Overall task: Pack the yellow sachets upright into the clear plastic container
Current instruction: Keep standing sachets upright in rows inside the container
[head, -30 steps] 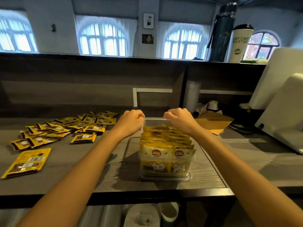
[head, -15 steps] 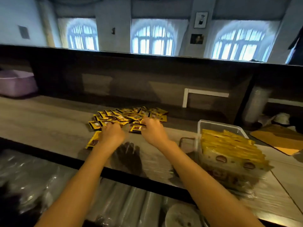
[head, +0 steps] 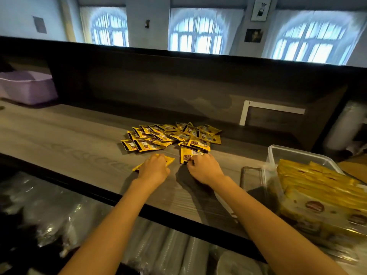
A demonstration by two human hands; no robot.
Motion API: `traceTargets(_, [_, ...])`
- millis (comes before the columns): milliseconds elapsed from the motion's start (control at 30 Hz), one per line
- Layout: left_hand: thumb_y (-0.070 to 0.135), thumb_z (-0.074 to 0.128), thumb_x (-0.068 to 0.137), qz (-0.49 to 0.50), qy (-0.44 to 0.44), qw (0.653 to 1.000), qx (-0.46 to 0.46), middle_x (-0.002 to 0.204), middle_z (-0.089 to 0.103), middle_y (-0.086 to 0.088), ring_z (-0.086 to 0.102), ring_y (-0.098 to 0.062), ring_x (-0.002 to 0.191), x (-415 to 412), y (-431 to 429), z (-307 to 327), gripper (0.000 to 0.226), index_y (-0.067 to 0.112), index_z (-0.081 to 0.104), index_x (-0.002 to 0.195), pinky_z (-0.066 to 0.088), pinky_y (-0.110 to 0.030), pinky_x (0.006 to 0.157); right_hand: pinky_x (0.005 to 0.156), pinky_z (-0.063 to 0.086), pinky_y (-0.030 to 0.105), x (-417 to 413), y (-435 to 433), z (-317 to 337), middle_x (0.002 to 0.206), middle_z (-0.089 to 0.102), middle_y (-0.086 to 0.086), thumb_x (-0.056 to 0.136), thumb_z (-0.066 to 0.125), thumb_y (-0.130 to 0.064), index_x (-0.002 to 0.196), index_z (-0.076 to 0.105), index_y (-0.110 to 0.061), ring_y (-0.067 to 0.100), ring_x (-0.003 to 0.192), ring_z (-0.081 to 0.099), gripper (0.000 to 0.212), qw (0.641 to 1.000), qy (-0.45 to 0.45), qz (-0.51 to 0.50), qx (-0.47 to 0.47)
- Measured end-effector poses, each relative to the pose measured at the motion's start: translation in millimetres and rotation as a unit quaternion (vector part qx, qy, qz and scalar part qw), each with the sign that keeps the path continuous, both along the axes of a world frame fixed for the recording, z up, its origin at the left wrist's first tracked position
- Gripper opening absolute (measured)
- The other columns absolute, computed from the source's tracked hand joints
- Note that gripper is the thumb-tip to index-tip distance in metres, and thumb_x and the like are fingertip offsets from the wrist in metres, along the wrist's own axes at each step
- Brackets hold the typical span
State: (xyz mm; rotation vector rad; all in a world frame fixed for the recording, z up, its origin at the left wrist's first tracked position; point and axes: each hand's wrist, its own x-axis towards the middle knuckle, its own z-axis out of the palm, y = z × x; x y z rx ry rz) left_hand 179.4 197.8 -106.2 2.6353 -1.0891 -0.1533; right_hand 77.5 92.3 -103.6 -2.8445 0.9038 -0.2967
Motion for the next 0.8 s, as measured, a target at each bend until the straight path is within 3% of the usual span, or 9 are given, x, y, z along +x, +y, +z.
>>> traceTargets(100, [0.004, 0.039, 0.093, -0.004, -0.014, 1.000, -0.024, 0.130, 0.047, -0.018, 0.045, -0.035, 0.121, -6.6, -0.7, 2.6, 0.031, 0.004, 0.047, 0.123, 0.040, -0.040, 0.094, 0.065, 0.040, 0.036, -16.0, 1.4, 4.3, 0.077, 0.056, 0.018, 0.094, 0.040, -0.027, 0.074, 0.060, -0.001, 0.034, 0.081, 0.059, 0.039, 0.999, -0.048, -0.021, -0.013])
traceTargets(167, [0.000, 0.036, 0.093, -0.007, -0.016, 0.998, -0.055, 0.133, 0.046, -0.017, 0.045, -0.034, 0.122, -11.2, -2.4, 3.4, 0.037, 0.004, 0.044, 0.128, 0.040, -0.040, 0.095, 0.061, 0.042, 0.036, -22.2, 1.2, 5.3, 0.070, 0.051, 0.012, 0.094, 0.039, -0.028, 0.066, 0.054, -0.005, 0.032, 0.073, 0.058, 0.039, 0.996, -0.074, -0.033, -0.041])
traceTargets(267, [0.000, 0.035, 0.093, -0.005, -0.004, 0.996, -0.089, 0.136, 0.045, -0.016, 0.044, -0.033, 0.125, -18.3, -6.0, 4.0, 0.043, 0.005, 0.038, 0.136, 0.039, -0.040, 0.097, 0.068, 0.046, 0.035, -21.9, 2.0, 3.1, 0.089, 0.060, 0.013, 0.094, 0.039, -0.038, 0.090, 0.059, -0.006, 0.029, 0.087, 0.062, 0.038, 0.992, -0.090, -0.061, -0.064])
traceTargets(333, [0.003, 0.033, 0.096, -0.002, -0.004, 0.994, -0.107, 0.132, 0.046, -0.016, 0.045, -0.033, 0.122, -20.2, -8.1, 3.0, 0.039, 0.005, 0.042, 0.133, 0.039, -0.041, 0.094, 0.079, 0.048, 0.036, -18.5, 2.2, 0.6, 0.112, 0.059, 0.012, 0.091, 0.043, -0.052, 0.114, 0.054, -0.004, 0.030, 0.105, 0.057, 0.054, 0.995, -0.029, -0.083, -0.036])
traceTargets(400, [0.009, 0.031, 0.098, 0.003, 0.005, 0.990, -0.139, 0.125, 0.051, -0.017, 0.049, -0.032, 0.115, -19.9, -9.0, 2.6, 0.035, 0.004, 0.044, 0.130, 0.041, -0.041, 0.086, 0.085, 0.047, 0.037, -16.1, 1.8, -0.9, 0.120, 0.058, 0.013, 0.087, 0.046, -0.058, 0.119, 0.053, -0.003, 0.030, 0.113, 0.053, 0.063, 0.995, 0.046, -0.089, -0.017])
traceTargets(567, [0.013, 0.031, 0.099, 0.008, 0.069, 0.963, -0.260, 0.088, 0.055, -0.014, 0.048, -0.025, 0.080, -19.4, -10.5, 13.0, 0.028, -0.001, 0.054, 0.105, 0.034, -0.032, 0.059, 0.090, 0.047, 0.038, -18.0, 3.0, 14.4, 0.125, 0.055, 0.016, 0.092, 0.052, -0.023, 0.123, 0.051, -0.002, 0.034, 0.117, 0.052, 0.038, 0.996, 0.087, -0.026, -0.020])
traceTargets(667, [0.014, 0.037, 0.097, 0.012, 0.106, 0.939, -0.325, 0.077, 0.055, -0.011, 0.049, -0.023, 0.073, -24.6, -10.3, 21.9, 0.025, 0.001, 0.055, 0.085, 0.030, -0.027, 0.051, 0.087, 0.046, 0.039, -27.3, 1.0, 21.9, 0.122, 0.055, 0.019, 0.094, 0.045, -0.011, 0.121, 0.051, -0.001, 0.036, 0.115, 0.052, 0.030, 0.998, 0.047, -0.039, -0.002])
traceTargets(800, [0.014, 0.043, 0.096, 0.008, 0.162, 0.911, -0.380, 0.071, 0.056, 0.001, 0.052, -0.011, 0.063, -37.3, -15.6, 32.9, 0.025, 0.016, 0.053, 0.073, 0.036, -0.021, 0.051, 0.084, 0.047, 0.041, -41.5, 2.0, 40.0, 0.115, 0.059, 0.021, 0.098, 0.040, -0.028, 0.113, 0.056, 0.001, 0.040, 0.108, 0.056, 0.036, 0.991, -0.093, -0.089, 0.040])
